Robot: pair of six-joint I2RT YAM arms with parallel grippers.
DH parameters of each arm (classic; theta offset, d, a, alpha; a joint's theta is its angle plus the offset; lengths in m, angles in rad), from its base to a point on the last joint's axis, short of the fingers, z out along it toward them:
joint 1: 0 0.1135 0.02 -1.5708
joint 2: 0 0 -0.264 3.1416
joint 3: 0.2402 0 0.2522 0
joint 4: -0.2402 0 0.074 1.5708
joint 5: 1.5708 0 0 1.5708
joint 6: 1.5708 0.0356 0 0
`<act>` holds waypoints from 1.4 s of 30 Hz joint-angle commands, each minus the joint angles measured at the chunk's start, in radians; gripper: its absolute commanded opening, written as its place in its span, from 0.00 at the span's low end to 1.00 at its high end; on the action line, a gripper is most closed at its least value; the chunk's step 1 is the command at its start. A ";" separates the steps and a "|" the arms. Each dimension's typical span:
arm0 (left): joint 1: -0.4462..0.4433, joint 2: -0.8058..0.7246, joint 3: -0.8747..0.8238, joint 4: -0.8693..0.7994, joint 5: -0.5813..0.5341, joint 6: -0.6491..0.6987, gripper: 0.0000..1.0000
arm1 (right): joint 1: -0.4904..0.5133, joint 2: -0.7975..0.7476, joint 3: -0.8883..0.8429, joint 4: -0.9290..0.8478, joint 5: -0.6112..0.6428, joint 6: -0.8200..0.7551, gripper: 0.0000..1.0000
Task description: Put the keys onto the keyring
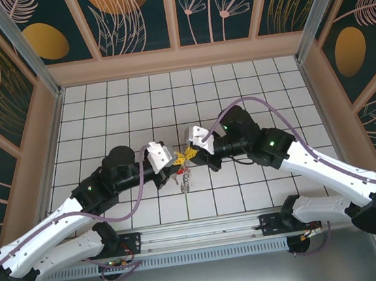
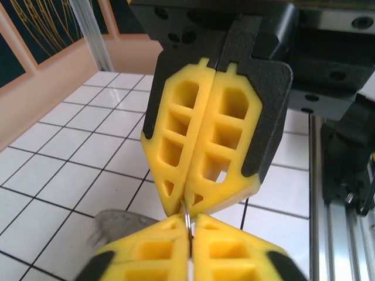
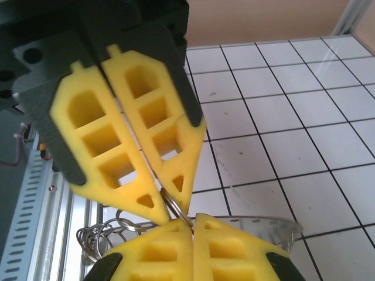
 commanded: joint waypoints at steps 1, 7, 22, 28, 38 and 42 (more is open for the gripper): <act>-0.004 0.007 0.033 0.007 -0.025 0.017 0.00 | 0.031 -0.005 0.048 -0.015 -0.007 -0.029 0.00; -0.005 -0.023 -0.022 0.121 -0.003 -0.045 0.00 | 0.038 -0.052 0.001 0.064 -0.048 -0.033 0.00; -0.004 -0.130 -0.203 0.611 0.292 -0.265 0.00 | 0.000 -0.268 -0.375 0.560 -0.195 0.123 0.29; -0.005 -0.112 -0.220 0.640 0.333 -0.280 0.00 | -0.002 -0.276 -0.407 0.655 -0.223 0.156 0.27; -0.005 -0.108 -0.219 0.635 0.344 -0.272 0.00 | -0.001 -0.315 -0.457 0.783 -0.253 0.205 0.23; -0.004 -0.108 -0.225 0.635 0.346 -0.275 0.00 | -0.002 -0.309 -0.464 0.814 -0.262 0.220 0.22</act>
